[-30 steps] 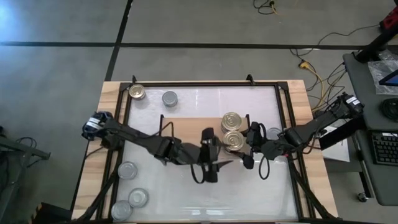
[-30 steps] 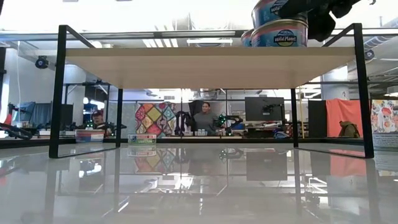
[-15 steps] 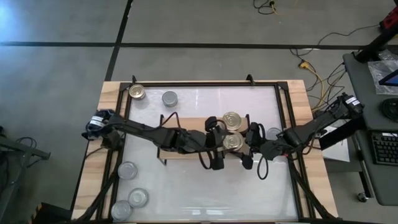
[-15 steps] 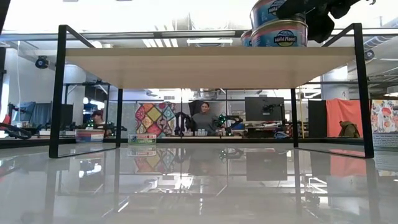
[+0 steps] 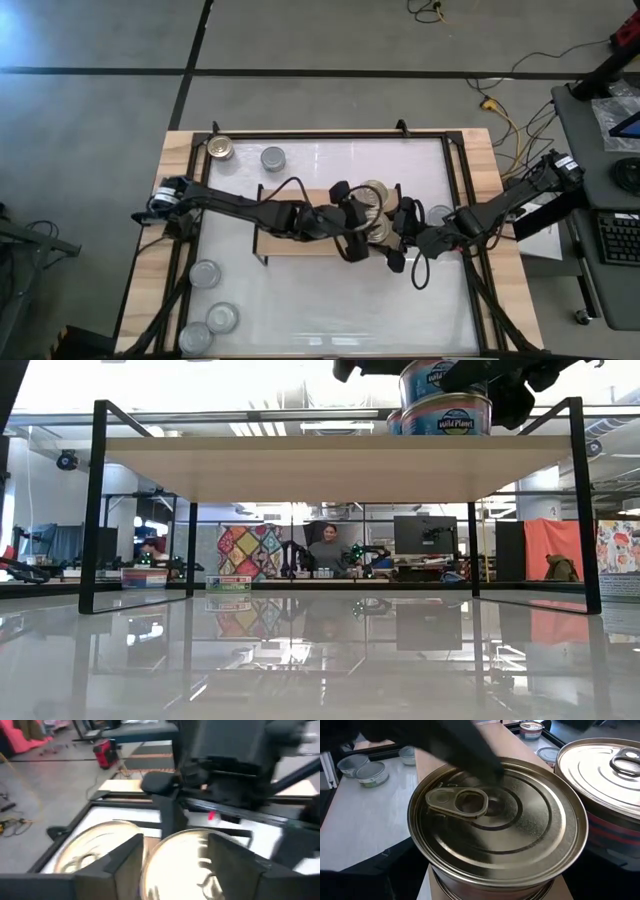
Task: Stack canned seafood by type on shelf
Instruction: Stack the blue-pink tuna can on top of the other blue-pink tuna can on the shelf
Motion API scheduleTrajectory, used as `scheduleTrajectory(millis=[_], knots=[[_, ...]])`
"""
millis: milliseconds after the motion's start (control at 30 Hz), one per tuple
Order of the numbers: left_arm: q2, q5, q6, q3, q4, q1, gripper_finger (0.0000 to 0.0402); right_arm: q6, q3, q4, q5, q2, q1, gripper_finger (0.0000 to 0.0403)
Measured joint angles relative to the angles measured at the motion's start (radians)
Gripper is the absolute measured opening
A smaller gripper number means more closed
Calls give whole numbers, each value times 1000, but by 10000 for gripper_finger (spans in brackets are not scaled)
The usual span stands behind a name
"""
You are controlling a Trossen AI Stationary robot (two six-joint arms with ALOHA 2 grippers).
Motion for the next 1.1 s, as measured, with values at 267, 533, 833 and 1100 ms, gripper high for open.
scheduleTrajectory(millis=[267,533,833,1100], knots=[[6,96,-18,3,27,9,28,-8,-1,3,-10,0,0,369],[28,124,-121,3,-6,14,1,-11,-1,3,-11,0,0,369],[26,161,-224,4,-84,24,0,-12,-2,5,-23,-1,0,391],[33,167,-243,7,-104,34,0,-12,8,-31,-44,-11,0,397]])
